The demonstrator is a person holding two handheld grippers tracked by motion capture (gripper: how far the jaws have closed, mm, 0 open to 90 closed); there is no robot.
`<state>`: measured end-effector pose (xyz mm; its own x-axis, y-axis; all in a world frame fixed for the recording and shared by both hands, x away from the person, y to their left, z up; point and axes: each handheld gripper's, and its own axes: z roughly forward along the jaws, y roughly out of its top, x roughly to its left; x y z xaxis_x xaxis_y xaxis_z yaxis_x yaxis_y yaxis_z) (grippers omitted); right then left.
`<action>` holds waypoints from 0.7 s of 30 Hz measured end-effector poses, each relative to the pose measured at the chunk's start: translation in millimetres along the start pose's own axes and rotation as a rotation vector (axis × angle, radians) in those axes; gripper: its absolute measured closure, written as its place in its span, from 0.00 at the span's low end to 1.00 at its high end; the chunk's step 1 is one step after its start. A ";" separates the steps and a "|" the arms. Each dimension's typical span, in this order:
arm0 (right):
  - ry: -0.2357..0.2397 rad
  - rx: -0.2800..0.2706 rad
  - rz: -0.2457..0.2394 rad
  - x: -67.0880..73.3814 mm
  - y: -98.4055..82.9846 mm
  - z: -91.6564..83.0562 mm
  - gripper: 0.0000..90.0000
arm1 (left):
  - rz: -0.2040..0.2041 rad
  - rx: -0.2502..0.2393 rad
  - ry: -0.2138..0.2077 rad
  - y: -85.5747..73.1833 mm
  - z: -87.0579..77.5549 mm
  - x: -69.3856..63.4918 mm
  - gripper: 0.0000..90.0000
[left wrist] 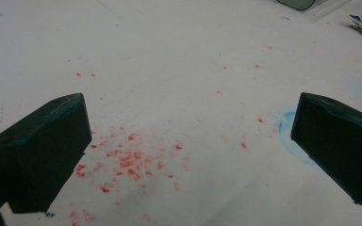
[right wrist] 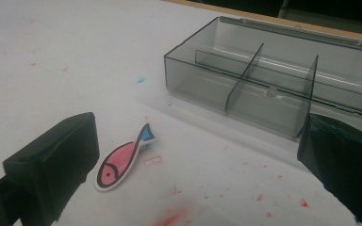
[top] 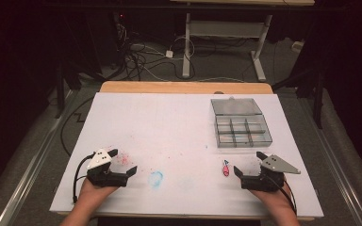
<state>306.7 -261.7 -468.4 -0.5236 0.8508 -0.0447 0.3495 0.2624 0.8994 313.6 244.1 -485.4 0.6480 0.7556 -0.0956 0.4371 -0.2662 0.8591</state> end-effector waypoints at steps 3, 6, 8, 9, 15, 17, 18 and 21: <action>-0.002 -0.006 0.001 -0.2 0.1 -0.2 0.01 | -0.003 -0.003 0.001 0.1 -0.5 0.3 0.00; -0.001 -0.006 0.000 0.1 0.5 -0.1 0.01 | -0.001 -0.004 0.002 0.2 -1.1 0.5 0.00; -0.002 -0.005 -0.002 0.2 0.5 0.2 0.01 | -0.004 -0.003 0.000 0.2 -1.4 0.8 0.00; -0.003 -0.003 -0.002 0.3 0.4 0.3 0.01 | -0.005 -0.004 0.000 0.2 -1.5 0.7 0.00; -0.001 -0.004 -0.003 -0.3 0.4 0.4 0.01 | -0.007 -0.004 -0.002 0.4 -1.9 0.4 0.00; 0.000 -0.005 -0.003 -0.4 0.5 0.2 0.01 | -0.004 -0.002 -0.002 0.4 -1.8 0.3 0.00; 0.002 -0.005 -0.004 -0.4 0.4 0.2 0.01 | -0.003 -0.001 -0.002 0.4 -1.7 0.3 0.00; 0.002 -0.004 -0.005 -0.6 0.3 0.5 0.01 | -0.001 0.002 -0.002 0.4 -1.2 0.3 0.00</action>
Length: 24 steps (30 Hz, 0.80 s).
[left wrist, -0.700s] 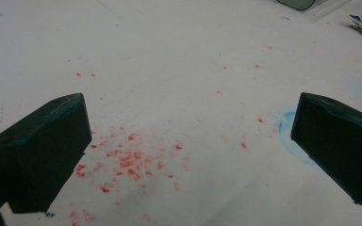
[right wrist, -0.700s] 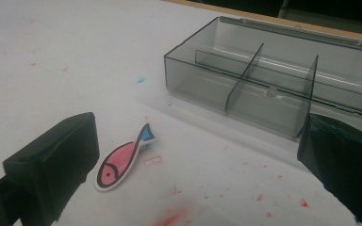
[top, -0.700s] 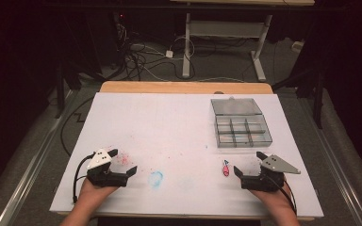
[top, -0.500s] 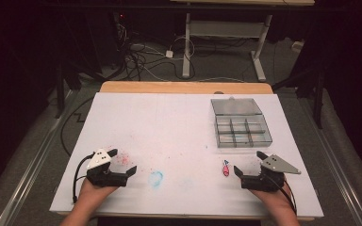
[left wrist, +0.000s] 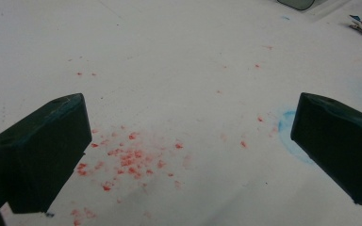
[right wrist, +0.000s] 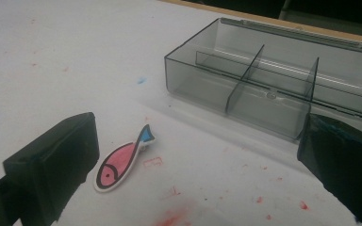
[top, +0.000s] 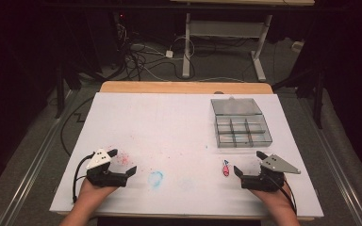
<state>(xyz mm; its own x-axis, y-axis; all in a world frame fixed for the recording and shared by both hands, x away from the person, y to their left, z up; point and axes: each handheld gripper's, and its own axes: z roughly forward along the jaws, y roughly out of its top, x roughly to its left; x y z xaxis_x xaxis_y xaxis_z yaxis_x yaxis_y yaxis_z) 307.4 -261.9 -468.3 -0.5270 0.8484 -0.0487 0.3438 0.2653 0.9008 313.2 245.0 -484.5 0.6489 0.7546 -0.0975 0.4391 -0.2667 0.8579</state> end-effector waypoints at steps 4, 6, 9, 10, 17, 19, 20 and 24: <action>0.004 0.005 0.001 -0.9 0.2 0.5 0.01 | -0.004 0.004 -0.007 0.0 0.7 0.3 0.00; 0.001 0.004 0.000 -0.8 0.6 0.3 0.02 | -0.003 0.005 -0.008 0.0 0.8 0.2 0.00; -0.004 0.005 0.001 -0.4 1.2 -0.4 0.03 | -0.002 0.002 -0.010 -0.1 0.7 -0.3 0.00; -0.005 0.003 -0.003 -0.6 1.3 -0.5 0.05 | -0.001 0.004 -0.011 0.0 0.7 -0.4 0.00; -0.010 -0.001 0.001 -0.6 4.0 -4.4 0.19 | 0.004 0.009 -0.016 0.3 1.0 -1.0 0.00; -0.011 -0.003 0.005 -0.7 4.4 -5.2 0.21 | 0.004 0.005 -0.021 0.3 0.8 -1.1 0.00; -0.010 -0.001 0.007 -0.8 4.5 -5.6 0.24 | 0.004 0.005 -0.022 0.4 0.8 -1.2 0.00; 0.011 0.008 0.007 -0.9 4.4 -5.4 0.31 | 0.004 0.011 -0.023 0.7 0.9 -1.8 0.00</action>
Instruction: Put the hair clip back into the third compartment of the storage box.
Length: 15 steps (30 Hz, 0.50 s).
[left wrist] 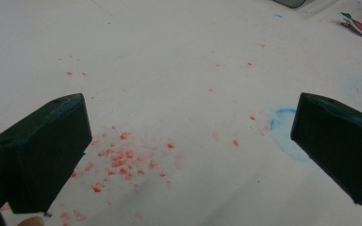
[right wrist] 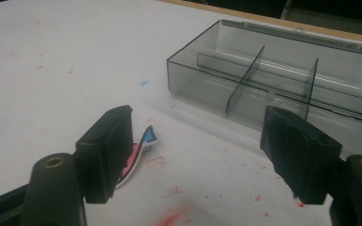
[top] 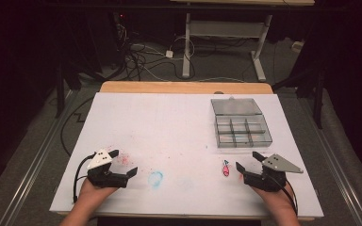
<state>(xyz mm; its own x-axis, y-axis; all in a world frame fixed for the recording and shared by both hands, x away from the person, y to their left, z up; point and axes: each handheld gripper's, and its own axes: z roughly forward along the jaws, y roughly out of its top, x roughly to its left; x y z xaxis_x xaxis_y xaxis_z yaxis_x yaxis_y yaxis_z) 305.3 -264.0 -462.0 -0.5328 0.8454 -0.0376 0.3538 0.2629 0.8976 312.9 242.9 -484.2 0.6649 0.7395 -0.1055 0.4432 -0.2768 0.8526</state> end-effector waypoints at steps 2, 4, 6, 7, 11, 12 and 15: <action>0.004 0.001 -0.002 0.4 0.3 0.1 0.35 | 0.000 0.001 0.002 0.0 0.0 0.0 0.00; 0.007 0.004 -0.004 0.6 0.6 0.0 0.39 | 0.001 0.000 0.003 0.0 -0.1 0.3 0.00; 0.008 0.008 -0.004 0.9 0.7 -0.2 0.45 | 0.004 -0.009 0.000 -0.3 -0.3 0.0 0.00; 0.010 0.010 -0.004 0.8 0.7 -0.2 0.48 | 0.008 -0.013 0.000 -0.3 -0.5 -0.3 0.00; 0.019 0.028 -0.003 0.7 -0.3 0.8 0.59 | 0.016 -0.015 -0.001 -0.2 -0.5 -1.0 0.00; 0.020 0.032 -0.004 0.7 -0.4 1.2 0.63 | 0.015 -0.015 0.000 -0.2 -0.5 -1.0 0.00; 0.029 0.038 0.001 1.3 -0.2 1.5 0.74 | 0.007 -0.018 0.000 -0.1 -1.0 -0.7 0.00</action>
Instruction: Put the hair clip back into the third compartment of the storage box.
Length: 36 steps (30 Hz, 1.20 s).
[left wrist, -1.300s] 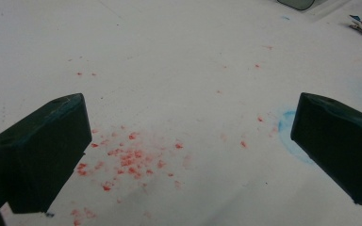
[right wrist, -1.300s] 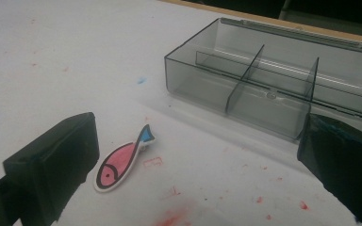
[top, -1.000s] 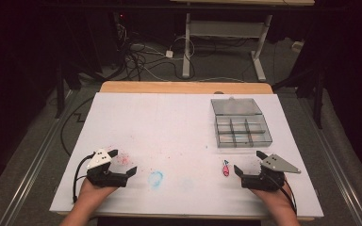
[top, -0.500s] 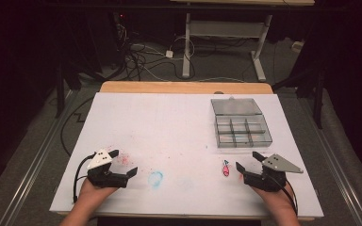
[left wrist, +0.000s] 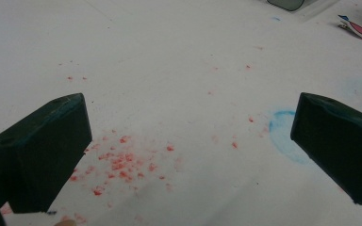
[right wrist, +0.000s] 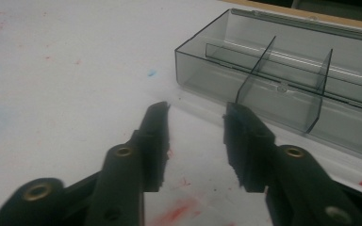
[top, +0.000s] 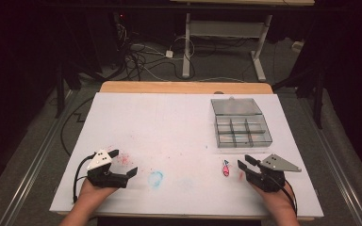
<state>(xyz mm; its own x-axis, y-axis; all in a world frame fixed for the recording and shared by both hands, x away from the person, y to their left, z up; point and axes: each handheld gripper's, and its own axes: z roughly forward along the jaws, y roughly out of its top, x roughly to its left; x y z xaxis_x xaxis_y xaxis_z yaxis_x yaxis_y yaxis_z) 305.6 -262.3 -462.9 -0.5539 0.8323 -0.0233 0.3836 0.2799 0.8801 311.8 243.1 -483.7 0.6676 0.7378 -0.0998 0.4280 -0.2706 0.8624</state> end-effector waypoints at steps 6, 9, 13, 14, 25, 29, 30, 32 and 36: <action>0.021 0.010 0.001 1.9 1.6 1.6 0.92 | -0.008 -0.001 -0.005 0.1 0.0 -0.1 0.00; 0.029 0.016 -0.005 3.1 2.5 2.9 0.99 | -0.009 0.000 -0.006 0.2 0.1 -0.1 0.00; 0.041 0.029 -0.004 5.2 3.6 5.3 1.00 | -0.012 0.003 -0.009 0.4 0.0 -0.3 0.00; 0.045 0.033 -0.009 5.7 3.8 5.8 1.00 | -0.013 0.005 -0.011 0.5 0.0 -0.2 0.00; 0.095 0.067 -0.026 17.2 5.8 17.1 1.00 | 0.016 0.009 -0.005 0.5 2.5 -1.5 0.00; 0.117 0.085 -0.026 23.2 7.4 23.3 1.00 | 0.019 0.021 -0.005 0.8 3.7 -1.3 0.00; 0.125 0.090 -0.027 25.3 8.1 25.1 1.00 | 0.020 0.021 -0.005 0.8 3.7 -1.3 0.00; 0.135 0.098 -0.025 28.7 8.7 27.2 1.00 | 0.021 0.019 -0.006 0.7 3.7 -1.5 0.00; 0.156 0.117 -0.041 36.8 9.3 32.1 1.00 | 0.018 0.025 -0.011 0.8 3.8 -1.6 0.00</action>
<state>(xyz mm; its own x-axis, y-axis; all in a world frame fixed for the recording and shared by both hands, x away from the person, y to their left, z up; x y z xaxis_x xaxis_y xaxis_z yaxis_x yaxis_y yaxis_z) 312.5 -213.7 -470.8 -0.6748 0.7377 0.0236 0.4365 0.3730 0.8187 313.4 239.3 -484.7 0.6821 0.7256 -0.0902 0.4306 -0.2990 0.8516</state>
